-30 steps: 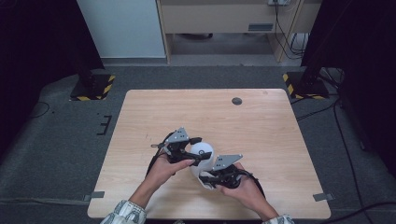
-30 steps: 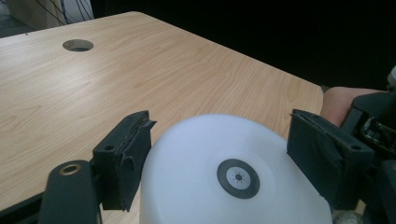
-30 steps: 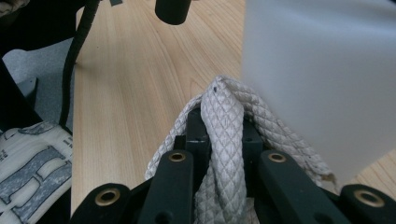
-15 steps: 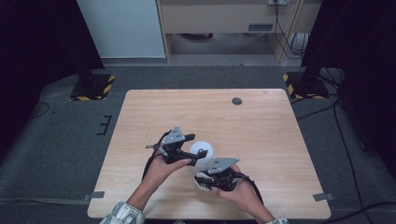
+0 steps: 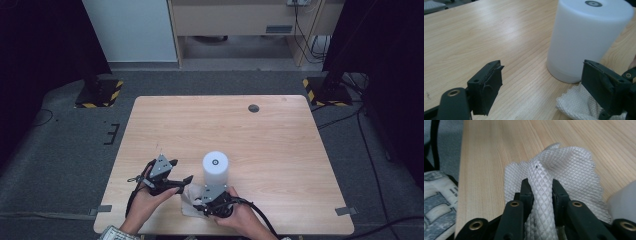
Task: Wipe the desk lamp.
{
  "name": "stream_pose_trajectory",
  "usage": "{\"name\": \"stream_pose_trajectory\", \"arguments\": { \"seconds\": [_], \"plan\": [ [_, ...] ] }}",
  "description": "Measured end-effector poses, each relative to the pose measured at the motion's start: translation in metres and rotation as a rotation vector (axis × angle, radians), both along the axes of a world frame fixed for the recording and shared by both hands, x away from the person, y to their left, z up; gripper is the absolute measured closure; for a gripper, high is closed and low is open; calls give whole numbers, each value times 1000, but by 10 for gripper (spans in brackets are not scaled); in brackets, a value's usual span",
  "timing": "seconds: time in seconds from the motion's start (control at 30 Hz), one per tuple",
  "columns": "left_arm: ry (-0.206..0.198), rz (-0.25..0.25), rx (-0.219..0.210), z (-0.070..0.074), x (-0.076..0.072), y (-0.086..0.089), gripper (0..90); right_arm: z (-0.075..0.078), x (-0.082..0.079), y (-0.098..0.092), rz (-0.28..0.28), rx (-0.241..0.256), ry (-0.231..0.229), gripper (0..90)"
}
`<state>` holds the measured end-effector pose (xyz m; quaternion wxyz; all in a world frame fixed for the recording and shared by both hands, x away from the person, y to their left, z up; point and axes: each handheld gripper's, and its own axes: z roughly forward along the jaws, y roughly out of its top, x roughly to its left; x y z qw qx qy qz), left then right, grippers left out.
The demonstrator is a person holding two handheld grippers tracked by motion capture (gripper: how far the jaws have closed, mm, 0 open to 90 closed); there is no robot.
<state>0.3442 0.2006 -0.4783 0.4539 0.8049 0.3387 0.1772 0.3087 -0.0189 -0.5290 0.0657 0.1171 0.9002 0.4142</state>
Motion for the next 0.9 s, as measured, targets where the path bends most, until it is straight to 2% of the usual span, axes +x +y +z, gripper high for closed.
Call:
{"name": "stream_pose_trajectory", "arguments": {
  "seconds": [0.07,0.17,0.27,0.4,0.63,0.9],
  "plan": [
    [6,2,8,-1,0,-3,165,-2,0,2,-5,4,2,683],
    [-1,-6,19,0,-2,-4,168,1,-1,2,-14,15,12,553],
    [8,0,15,0,-2,-2,169,8,-2,-2,-27,29,22,430],
    [9,12,6,2,-4,0,174,18,-3,-11,-44,56,36,319],
    [7,19,15,2,-5,0,195,24,-5,-15,-53,61,37,223],
    [11,21,12,1,-5,-2,196,27,-8,-7,-40,77,54,165]
  ]
}}
